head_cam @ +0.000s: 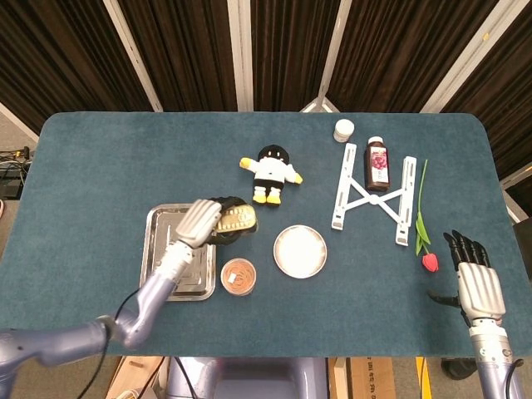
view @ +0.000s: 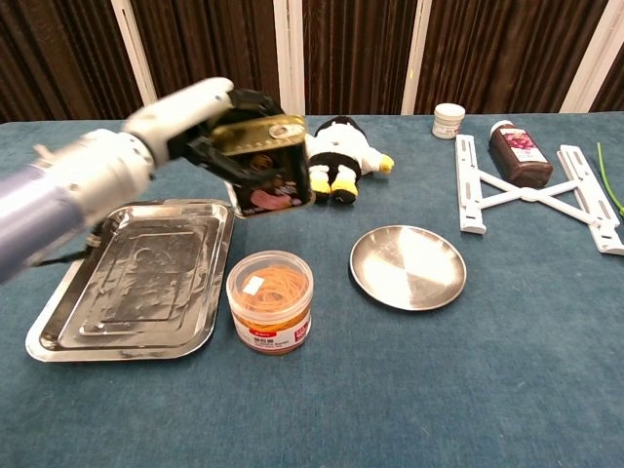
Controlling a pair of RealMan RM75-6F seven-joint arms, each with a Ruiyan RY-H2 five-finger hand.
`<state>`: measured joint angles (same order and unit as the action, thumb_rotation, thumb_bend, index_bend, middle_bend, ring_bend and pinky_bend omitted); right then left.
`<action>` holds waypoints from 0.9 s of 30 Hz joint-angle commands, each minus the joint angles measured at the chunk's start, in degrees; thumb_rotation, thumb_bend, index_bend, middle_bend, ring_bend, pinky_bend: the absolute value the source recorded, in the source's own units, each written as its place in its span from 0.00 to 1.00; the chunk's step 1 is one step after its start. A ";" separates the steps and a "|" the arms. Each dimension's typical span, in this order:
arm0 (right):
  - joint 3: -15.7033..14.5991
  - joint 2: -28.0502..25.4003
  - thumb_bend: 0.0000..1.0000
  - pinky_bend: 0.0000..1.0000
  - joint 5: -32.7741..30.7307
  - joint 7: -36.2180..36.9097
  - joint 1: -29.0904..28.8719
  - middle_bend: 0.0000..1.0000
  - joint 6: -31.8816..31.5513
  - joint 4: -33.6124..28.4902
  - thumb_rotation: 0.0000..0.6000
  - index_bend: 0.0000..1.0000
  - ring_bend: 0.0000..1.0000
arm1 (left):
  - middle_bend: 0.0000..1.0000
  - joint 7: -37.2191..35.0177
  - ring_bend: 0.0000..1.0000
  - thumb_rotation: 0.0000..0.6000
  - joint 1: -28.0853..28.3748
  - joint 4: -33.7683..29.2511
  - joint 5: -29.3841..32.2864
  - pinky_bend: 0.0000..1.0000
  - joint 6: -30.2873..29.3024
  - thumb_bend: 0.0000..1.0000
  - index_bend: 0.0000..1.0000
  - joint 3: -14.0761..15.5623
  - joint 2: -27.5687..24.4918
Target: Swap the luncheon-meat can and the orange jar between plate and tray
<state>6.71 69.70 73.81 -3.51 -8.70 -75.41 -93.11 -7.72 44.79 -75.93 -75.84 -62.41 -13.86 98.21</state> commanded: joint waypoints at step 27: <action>0.07 0.49 0.02 0.00 -0.29 -1.30 0.12 0.00 -0.79 0.01 1.00 0.00 0.00 | 0.34 -23.52 0.26 1.00 -12.56 15.25 -12.00 0.38 -5.45 0.48 0.38 13.54 -5.27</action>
<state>6.80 70.22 73.55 -4.84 -8.59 -76.23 -93.07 -32.43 32.42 -61.05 -88.08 -68.68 -0.66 92.85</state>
